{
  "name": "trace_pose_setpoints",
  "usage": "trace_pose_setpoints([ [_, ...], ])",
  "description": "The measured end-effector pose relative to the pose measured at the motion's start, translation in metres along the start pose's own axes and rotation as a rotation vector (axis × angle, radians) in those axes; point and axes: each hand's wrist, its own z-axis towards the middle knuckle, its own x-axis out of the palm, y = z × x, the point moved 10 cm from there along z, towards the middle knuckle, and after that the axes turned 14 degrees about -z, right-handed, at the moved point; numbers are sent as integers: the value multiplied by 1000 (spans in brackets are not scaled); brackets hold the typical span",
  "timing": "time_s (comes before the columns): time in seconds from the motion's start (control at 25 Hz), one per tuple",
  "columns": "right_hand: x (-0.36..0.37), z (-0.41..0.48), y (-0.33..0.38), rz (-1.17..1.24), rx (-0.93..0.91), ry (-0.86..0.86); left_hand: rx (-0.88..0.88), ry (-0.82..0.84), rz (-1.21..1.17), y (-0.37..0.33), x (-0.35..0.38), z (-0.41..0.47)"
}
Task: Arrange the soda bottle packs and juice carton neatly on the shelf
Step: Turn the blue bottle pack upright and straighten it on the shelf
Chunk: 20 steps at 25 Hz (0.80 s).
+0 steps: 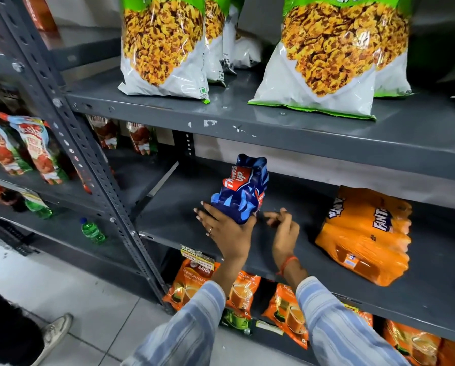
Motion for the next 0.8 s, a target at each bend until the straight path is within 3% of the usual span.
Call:
trace_pose_setpoints([
  [0.12,-12,18,8,-25,11,-45,42,43,-55,7,-14,22],
  [0.24,-15,35,14,-113,35,-27,116,268,-52,10,-31,57],
  [0.4,11,45,1,-38,226,223,37,615,-22,10,-34,68],
  [0.52,22,32,-9,0,298,347,39,518,-67,18,-44,65],
  [0.8,3,9,-12,77,249,164,54,533,-118,24,-44,57],
])
